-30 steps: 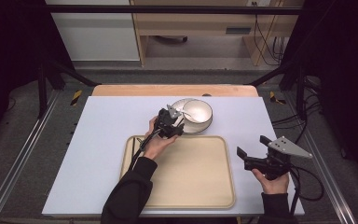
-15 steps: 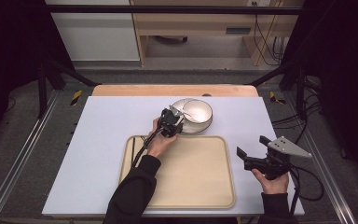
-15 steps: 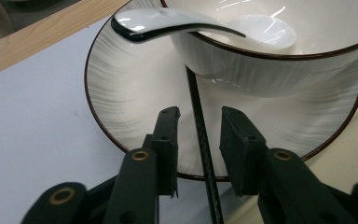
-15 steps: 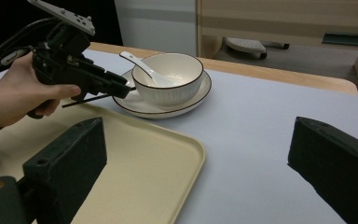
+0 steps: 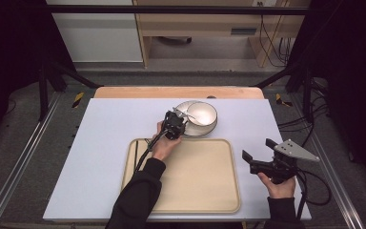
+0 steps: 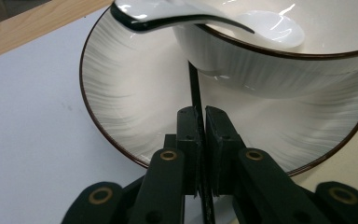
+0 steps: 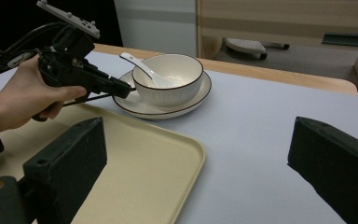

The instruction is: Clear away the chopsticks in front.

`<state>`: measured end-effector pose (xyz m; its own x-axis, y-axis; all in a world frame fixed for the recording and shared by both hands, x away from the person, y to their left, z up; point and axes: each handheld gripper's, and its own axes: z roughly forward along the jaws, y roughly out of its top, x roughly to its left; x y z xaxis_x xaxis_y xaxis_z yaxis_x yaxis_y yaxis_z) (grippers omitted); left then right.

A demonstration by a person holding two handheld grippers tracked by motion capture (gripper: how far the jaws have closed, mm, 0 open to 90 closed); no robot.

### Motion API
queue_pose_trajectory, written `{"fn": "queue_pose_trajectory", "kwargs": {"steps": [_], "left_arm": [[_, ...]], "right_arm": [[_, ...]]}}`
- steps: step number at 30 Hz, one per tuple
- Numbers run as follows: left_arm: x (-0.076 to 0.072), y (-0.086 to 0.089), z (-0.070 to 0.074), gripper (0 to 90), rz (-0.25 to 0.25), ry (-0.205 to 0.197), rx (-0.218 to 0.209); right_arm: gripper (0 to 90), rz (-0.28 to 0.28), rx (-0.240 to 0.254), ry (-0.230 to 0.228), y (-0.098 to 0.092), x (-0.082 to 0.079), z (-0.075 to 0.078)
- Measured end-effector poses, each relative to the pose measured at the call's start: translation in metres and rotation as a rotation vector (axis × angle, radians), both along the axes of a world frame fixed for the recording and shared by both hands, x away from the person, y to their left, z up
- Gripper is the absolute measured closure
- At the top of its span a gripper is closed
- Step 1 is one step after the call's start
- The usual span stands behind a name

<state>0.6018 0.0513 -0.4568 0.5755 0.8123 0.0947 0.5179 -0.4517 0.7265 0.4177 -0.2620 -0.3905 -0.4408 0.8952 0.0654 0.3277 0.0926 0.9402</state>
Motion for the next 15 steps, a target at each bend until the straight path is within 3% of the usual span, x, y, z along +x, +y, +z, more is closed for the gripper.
{"fn": "queue_pose_trajectory", "kwargs": {"steps": [6,15], "left_arm": [[0.000,0.003,0.002,84.8,0.019,0.019,-0.013],[-0.004,0.010,0.011,85.1,0.062,0.007,-0.046]], "right_arm": [[4.5,-0.001,0.000,-0.001,0.000,0.000,0.000],[4.6,0.000,0.000,0.002,0.000,0.000,0.000]]}}
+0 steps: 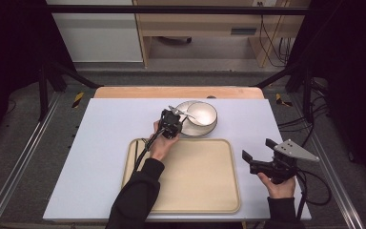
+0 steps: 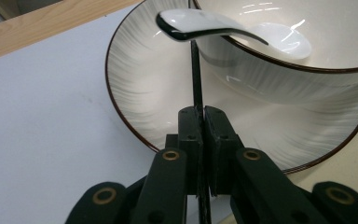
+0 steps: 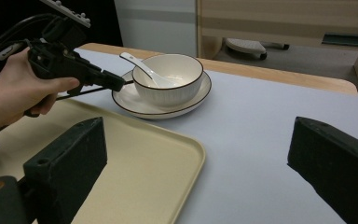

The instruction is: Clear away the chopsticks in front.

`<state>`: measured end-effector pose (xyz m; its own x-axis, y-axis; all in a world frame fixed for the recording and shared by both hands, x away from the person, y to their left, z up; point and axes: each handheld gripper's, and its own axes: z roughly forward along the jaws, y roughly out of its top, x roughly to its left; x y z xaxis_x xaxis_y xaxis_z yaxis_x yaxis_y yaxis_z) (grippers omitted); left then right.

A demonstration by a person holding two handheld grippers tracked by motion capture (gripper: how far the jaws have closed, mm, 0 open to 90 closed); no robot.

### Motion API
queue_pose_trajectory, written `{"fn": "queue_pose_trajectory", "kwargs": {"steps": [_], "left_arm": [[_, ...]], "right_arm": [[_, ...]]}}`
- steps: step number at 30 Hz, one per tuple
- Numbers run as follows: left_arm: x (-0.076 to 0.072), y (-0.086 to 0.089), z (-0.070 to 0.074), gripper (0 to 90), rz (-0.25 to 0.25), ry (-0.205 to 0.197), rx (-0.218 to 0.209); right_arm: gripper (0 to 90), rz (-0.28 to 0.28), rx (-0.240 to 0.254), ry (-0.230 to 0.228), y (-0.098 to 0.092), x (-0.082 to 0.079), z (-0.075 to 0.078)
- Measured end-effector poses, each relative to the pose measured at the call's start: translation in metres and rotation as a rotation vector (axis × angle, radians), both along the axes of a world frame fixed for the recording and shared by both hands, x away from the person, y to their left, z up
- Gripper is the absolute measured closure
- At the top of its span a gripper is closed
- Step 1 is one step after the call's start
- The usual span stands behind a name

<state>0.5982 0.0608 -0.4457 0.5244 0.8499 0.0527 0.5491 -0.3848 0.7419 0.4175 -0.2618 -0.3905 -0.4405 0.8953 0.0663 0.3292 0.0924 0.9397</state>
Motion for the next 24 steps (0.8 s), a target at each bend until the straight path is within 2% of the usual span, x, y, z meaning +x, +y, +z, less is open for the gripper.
{"fn": "queue_pose_trajectory", "kwargs": {"steps": [4,13,23,24], "left_arm": [[-0.003,0.009,0.005,85.1,0.019,-0.006,0.003],[-0.014,0.030,0.014,85.1,0.063,-0.031,-0.031],[-0.039,0.057,0.021,85.0,0.124,-0.053,-0.078],[-0.043,0.060,0.022,85.0,0.135,-0.059,-0.093]], "right_arm": [[4.6,0.000,0.001,-0.003,0.000,0.000,0.000],[4.6,-0.006,0.000,-0.005,-0.001,0.000,0.000],[4.6,-0.005,-0.004,-0.003,0.000,-0.001,0.000],[4.6,-0.005,-0.003,-0.002,0.001,0.000,0.000]]}}
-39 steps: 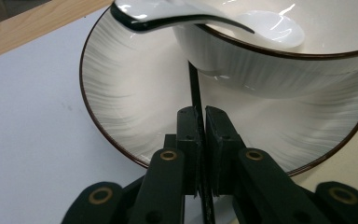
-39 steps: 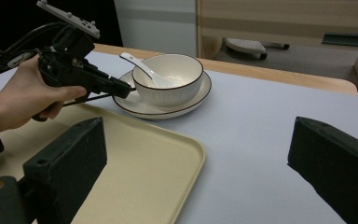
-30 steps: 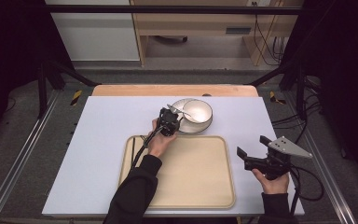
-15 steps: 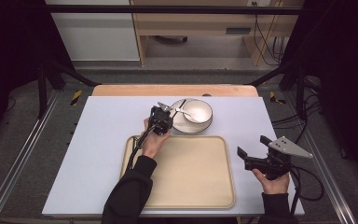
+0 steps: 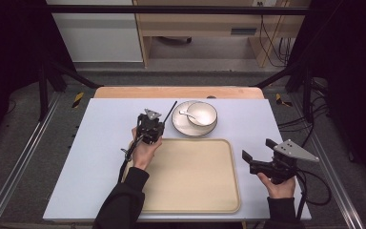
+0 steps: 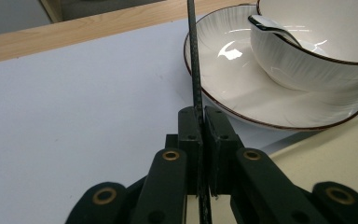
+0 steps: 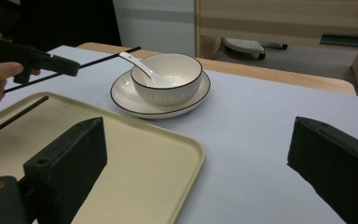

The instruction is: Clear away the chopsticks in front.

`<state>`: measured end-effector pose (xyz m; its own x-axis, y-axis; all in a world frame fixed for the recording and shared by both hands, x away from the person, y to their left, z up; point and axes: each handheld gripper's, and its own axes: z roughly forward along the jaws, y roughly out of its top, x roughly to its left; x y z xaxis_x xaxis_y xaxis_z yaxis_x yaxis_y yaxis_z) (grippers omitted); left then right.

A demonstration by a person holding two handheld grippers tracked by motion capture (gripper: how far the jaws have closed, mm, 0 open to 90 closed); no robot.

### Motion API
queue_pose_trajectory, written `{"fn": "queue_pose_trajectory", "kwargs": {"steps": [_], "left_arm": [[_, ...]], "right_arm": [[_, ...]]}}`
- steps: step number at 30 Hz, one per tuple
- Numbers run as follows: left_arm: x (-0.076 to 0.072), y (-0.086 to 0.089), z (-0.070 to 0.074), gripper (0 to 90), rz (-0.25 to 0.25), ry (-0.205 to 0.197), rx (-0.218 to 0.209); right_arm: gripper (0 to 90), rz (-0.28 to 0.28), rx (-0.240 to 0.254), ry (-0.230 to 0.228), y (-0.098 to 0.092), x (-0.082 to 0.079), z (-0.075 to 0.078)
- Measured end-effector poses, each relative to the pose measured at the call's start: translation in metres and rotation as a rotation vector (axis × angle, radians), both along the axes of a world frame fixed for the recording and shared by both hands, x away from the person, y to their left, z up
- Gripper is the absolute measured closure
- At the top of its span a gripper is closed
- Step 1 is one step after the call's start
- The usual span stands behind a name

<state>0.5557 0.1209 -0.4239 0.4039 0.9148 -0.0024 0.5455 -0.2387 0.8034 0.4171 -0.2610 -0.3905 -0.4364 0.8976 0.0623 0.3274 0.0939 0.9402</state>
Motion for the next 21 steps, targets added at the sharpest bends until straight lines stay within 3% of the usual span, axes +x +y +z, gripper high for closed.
{"fn": "queue_pose_trajectory", "kwargs": {"steps": [16,21], "left_arm": [[-0.060,0.031,0.011,85.0,0.102,-0.079,-0.058],[-0.083,0.034,0.006,85.1,0.128,-0.112,-0.070]], "right_arm": [[4.7,0.000,-0.004,-0.001,0.001,0.000,0.000],[4.7,-0.001,-0.008,-0.003,0.002,-0.001,0.000]]}}
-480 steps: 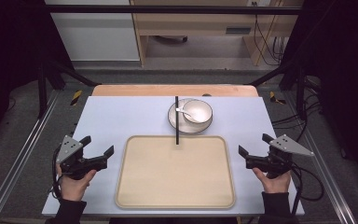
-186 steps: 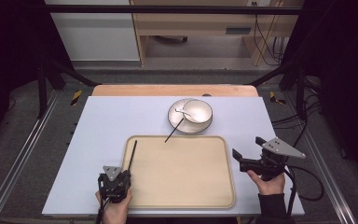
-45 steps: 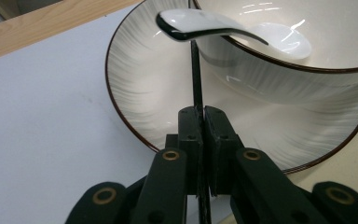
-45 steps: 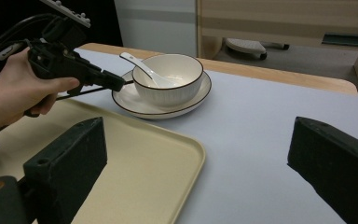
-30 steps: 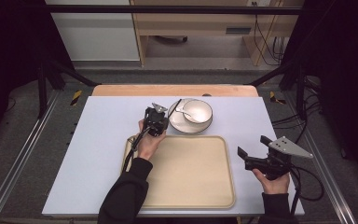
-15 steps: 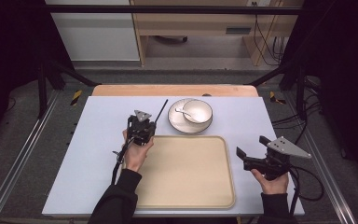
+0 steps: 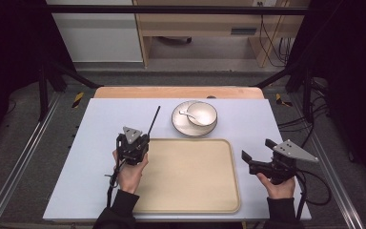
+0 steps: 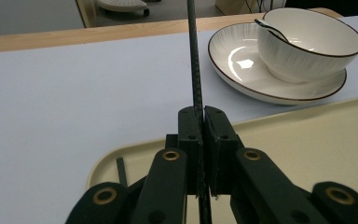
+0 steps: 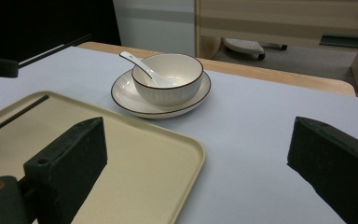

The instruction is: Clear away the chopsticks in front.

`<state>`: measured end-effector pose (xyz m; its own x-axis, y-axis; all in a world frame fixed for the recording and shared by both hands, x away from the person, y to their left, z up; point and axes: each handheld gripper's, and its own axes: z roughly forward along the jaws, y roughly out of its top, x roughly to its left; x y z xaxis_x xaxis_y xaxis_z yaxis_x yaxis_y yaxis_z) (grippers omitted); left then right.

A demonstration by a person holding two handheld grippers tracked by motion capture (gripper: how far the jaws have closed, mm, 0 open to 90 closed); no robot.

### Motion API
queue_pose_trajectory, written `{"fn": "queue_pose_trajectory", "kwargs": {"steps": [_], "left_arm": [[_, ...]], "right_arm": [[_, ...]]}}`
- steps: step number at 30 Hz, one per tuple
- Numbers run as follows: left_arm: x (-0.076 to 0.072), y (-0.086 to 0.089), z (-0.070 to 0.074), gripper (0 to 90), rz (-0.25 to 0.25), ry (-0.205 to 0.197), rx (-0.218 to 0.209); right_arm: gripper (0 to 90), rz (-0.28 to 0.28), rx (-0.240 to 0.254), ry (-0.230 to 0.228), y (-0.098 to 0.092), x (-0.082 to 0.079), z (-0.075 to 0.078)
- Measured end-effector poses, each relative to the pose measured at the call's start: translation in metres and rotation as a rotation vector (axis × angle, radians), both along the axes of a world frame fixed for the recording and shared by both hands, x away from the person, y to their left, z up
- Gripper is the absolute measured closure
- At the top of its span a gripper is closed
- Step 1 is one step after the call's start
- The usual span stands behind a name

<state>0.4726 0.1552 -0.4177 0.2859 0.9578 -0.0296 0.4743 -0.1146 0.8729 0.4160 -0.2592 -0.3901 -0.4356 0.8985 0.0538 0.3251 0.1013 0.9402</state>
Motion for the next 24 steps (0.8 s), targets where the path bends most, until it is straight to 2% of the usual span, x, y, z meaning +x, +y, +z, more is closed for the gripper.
{"fn": "queue_pose_trajectory", "kwargs": {"steps": [3,13,19,24], "left_arm": [[-0.013,0.004,-0.004,85.1,0.021,-0.012,-0.029],[-0.056,0.014,-0.018,85.1,0.066,-0.042,-0.081],[-0.073,0.013,-0.023,85.1,0.083,-0.047,-0.105],[-0.081,0.012,-0.033,85.1,0.088,-0.028,-0.113]], "right_arm": [[4.7,0.000,-0.003,-0.005,0.000,0.000,0.000],[4.7,0.000,-0.001,-0.007,0.000,-0.001,0.000],[4.7,0.003,-0.003,-0.002,0.002,0.000,-0.001],[4.7,0.007,-0.001,-0.003,0.003,0.000,-0.001]]}}
